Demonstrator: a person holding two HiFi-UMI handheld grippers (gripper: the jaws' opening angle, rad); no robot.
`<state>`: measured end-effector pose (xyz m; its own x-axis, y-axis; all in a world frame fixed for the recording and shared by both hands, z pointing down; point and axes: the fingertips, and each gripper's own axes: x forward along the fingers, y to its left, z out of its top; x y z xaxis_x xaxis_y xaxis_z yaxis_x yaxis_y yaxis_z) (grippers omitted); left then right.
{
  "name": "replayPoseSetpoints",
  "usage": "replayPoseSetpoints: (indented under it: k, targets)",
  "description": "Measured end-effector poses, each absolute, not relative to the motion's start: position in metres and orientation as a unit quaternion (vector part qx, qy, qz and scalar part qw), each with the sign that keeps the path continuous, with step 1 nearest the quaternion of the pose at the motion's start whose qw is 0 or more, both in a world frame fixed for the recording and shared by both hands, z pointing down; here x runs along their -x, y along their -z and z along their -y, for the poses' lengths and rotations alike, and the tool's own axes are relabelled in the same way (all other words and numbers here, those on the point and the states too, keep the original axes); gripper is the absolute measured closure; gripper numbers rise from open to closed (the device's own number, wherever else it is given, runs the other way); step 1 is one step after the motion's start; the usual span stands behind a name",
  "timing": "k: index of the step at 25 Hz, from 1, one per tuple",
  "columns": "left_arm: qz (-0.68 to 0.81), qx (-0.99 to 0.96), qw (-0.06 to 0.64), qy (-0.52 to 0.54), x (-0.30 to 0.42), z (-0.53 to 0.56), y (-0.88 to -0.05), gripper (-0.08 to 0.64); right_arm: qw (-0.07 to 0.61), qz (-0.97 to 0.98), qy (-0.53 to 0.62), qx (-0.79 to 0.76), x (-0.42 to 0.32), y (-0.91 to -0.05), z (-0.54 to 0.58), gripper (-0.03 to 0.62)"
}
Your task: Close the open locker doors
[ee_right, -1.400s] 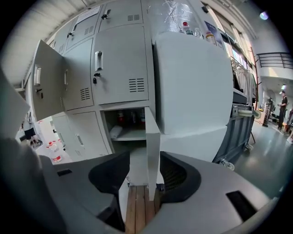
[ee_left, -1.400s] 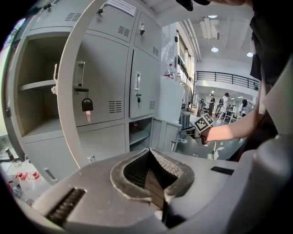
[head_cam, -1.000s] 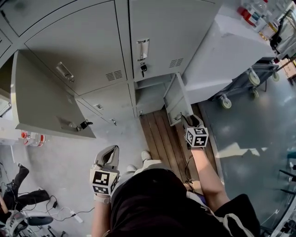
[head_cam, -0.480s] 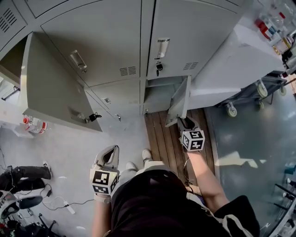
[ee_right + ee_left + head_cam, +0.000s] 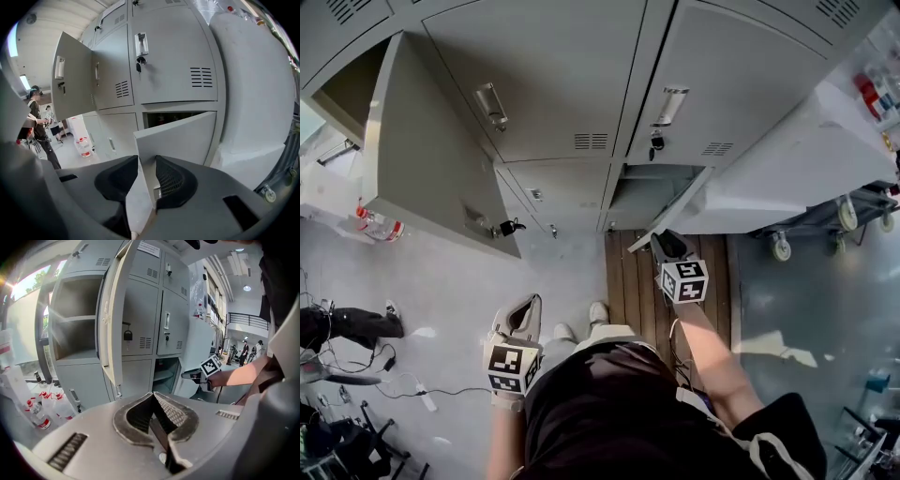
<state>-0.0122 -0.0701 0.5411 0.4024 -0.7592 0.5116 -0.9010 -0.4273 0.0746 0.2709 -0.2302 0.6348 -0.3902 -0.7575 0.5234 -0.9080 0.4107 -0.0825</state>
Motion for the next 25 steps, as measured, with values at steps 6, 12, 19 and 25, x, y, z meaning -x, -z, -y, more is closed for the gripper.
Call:
replayPoseSetpoints:
  k: [6, 12, 19, 25]
  targets:
    - [0.543, -0.793, 0.185, -0.204, 0.029, 0.068, -0.542, 0.541, 0.213, 0.833, -0.174, -0.479, -0.244, -0.634, 0.257, 0.446]
    - [0.566, -0.775, 0.194, -0.204, 0.038, 0.07, -0.545, 0.543, 0.211, 0.849, -0.167, -0.454, -0.221, -0.633, 0.287, 0.445]
    - [0.59, -0.754, 0.203, -0.206, 0.046, 0.077, -0.545, 0.541, 0.213, 0.865, -0.157, -0.427, -0.2, -0.631, 0.32, 0.445]
    - [0.604, -0.741, 0.207, -0.208, 0.052, 0.077, -0.544, 0.541, 0.216, 0.867, -0.147, -0.424, -0.19, -0.63, 0.348, 0.433]
